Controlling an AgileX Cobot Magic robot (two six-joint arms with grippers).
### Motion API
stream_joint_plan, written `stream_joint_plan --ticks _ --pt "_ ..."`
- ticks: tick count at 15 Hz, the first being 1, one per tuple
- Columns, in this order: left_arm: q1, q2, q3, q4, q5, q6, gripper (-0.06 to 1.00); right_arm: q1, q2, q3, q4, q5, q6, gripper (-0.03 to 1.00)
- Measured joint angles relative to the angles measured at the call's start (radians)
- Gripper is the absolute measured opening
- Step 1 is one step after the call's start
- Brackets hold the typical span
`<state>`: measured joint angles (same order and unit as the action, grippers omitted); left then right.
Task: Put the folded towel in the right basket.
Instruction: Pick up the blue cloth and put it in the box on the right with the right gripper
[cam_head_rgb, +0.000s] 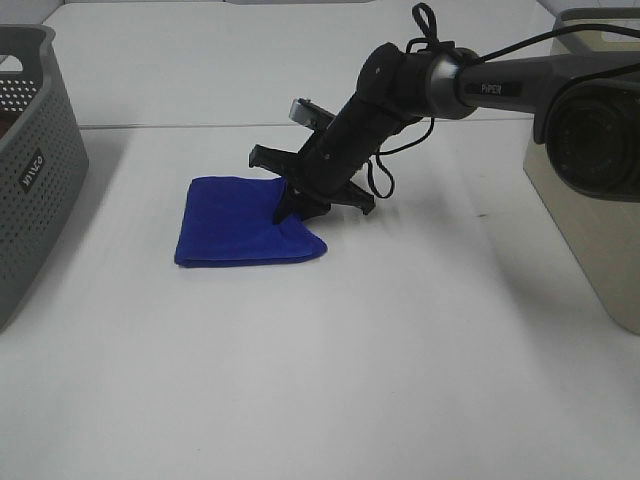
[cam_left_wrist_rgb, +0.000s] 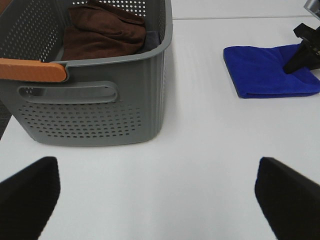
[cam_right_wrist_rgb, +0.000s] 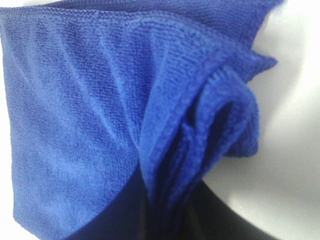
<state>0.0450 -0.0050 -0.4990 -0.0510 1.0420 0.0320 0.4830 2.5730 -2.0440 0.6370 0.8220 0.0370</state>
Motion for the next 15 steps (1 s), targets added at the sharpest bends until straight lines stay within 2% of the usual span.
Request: stream_joint_plan --ticks 2,3,4,5,6,7,9,15 --pt "0.000 0.000 0.000 0.000 0.000 0.000 0.99 -0.004 -0.001 -0.026 -0.005 0.038 -0.003 0.11" --pt "0.000 0.000 0.000 0.000 0.000 0.000 0.99 -0.015 -0.006 -0.058 -0.012 0.094 -0.010 0.11" --pt "0.000 0.000 0.000 0.000 0.000 0.000 0.99 -0.056 -0.055 -0.170 -0.019 0.219 -0.026 0.11" --pt "0.000 0.000 0.000 0.000 0.000 0.000 0.99 -0.056 -0.055 -0.170 -0.019 0.219 -0.026 0.11" --pt "0.000 0.000 0.000 0.000 0.000 0.000 0.99 -0.125 -0.116 -0.327 -0.020 0.304 -0.037 0.11" --pt "0.000 0.000 0.000 0.000 0.000 0.000 0.99 -0.170 -0.138 -0.404 -0.023 0.355 -0.037 0.11" --pt "0.000 0.000 0.000 0.000 0.000 0.000 0.99 -0.267 -0.191 -0.500 -0.052 0.379 -0.025 0.11" --pt "0.000 0.000 0.000 0.000 0.000 0.000 0.99 -0.632 -0.434 -0.474 -0.166 0.388 -0.025 0.11"
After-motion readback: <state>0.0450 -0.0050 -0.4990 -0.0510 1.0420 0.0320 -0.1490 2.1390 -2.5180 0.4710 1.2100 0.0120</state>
